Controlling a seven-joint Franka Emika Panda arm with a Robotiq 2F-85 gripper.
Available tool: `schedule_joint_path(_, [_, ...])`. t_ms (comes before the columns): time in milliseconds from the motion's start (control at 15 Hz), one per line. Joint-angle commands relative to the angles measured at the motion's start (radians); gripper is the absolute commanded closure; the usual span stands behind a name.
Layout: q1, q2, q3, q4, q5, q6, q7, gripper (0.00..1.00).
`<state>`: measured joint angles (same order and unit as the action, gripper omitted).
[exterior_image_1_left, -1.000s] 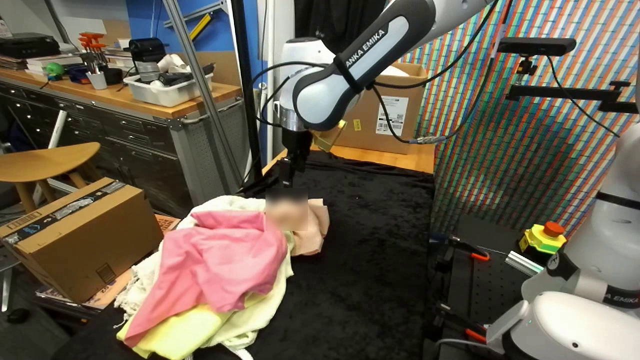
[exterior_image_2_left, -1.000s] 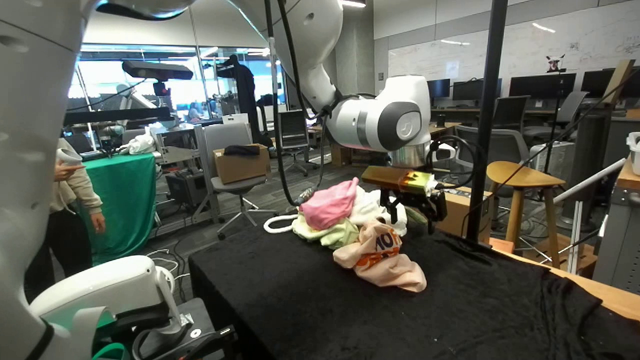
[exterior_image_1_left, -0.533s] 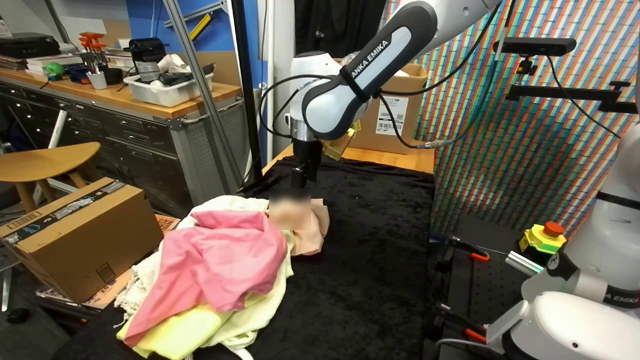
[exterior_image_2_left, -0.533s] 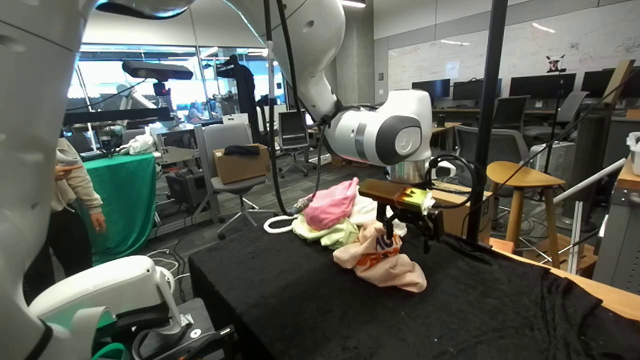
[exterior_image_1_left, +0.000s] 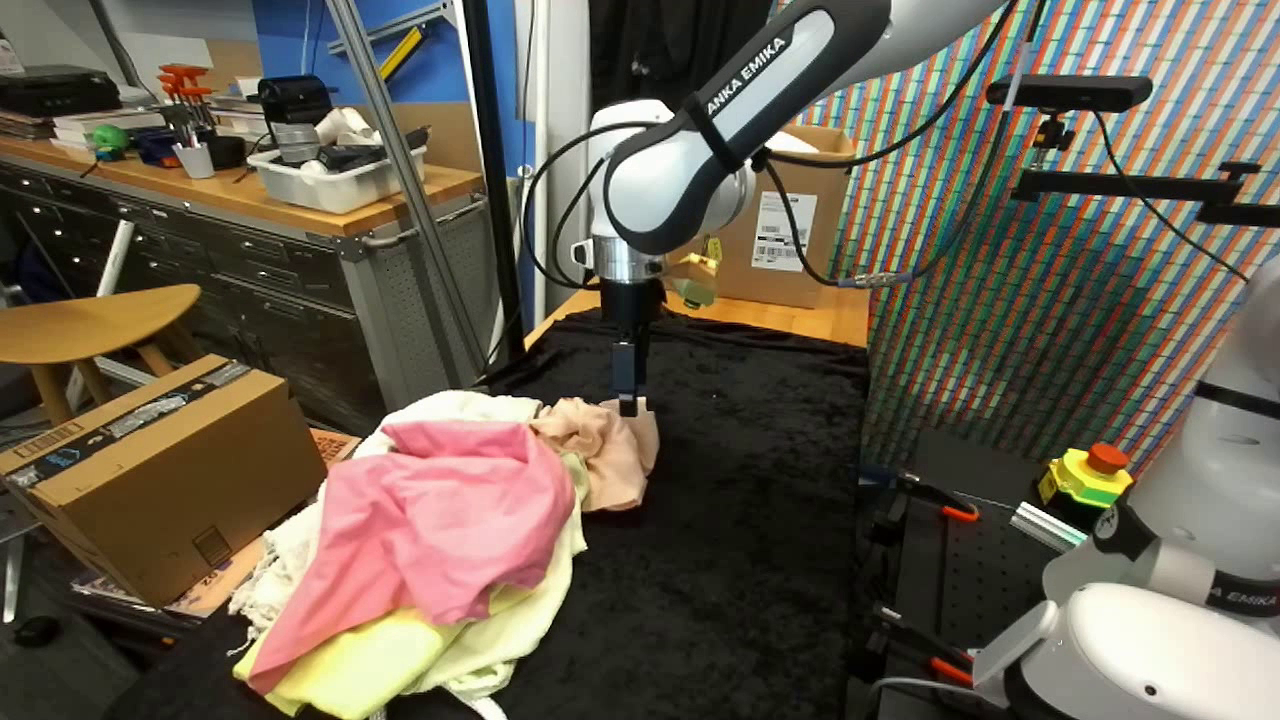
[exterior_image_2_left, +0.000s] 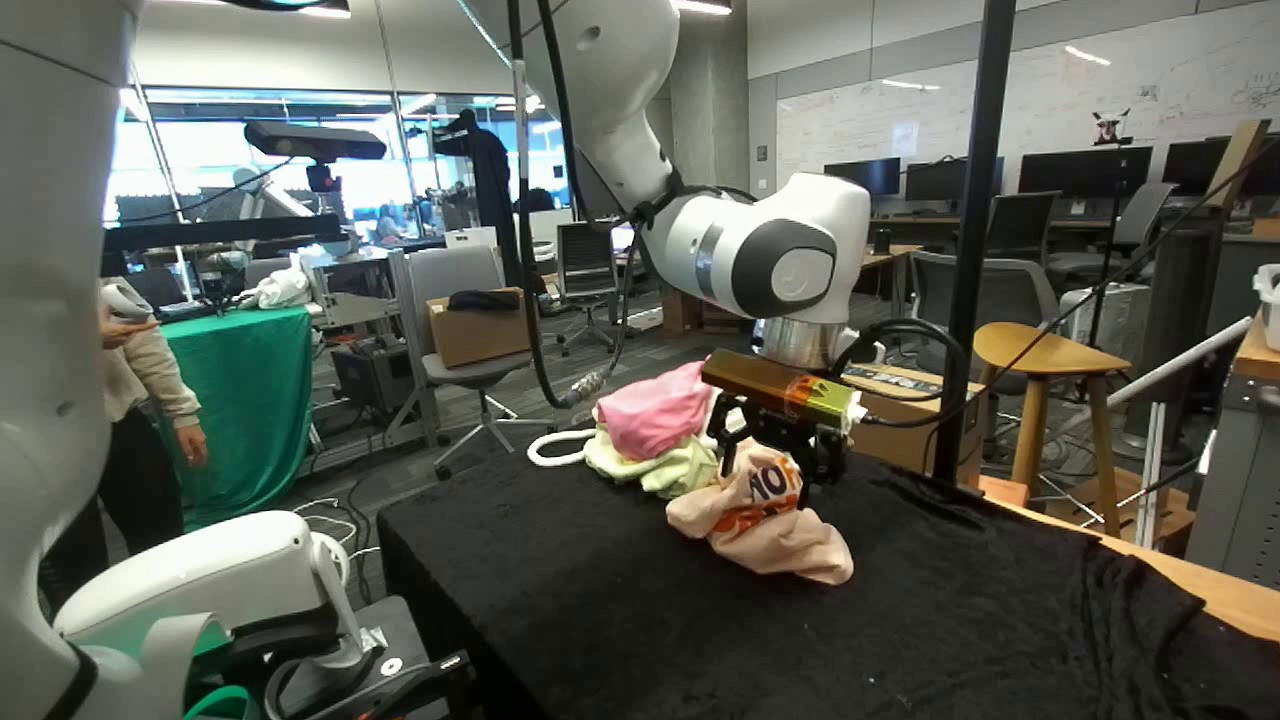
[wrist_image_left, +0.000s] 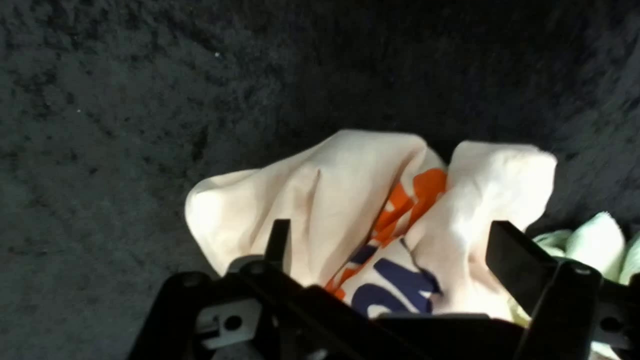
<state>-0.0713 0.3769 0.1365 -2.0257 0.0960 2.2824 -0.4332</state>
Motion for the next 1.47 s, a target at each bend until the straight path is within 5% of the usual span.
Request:
schedule_joint_path(0, [-0.015,-0.062,0.010,-0.023,0.016,-0.126,-0.127,0.00])
schedule_joint_path(533, [0.021,-0.073,0.012,-0.055,0.014,-0.050,-0.172,0.00])
schedule_joint_path(1067, [0.046,-0.053,0.023,-0.114,0.007,0.256,-0.122,0.00])
schedule_joint_path(1400, [0.054,-0.042,0.033,-0.143,0.006,0.343,-0.100,0.00])
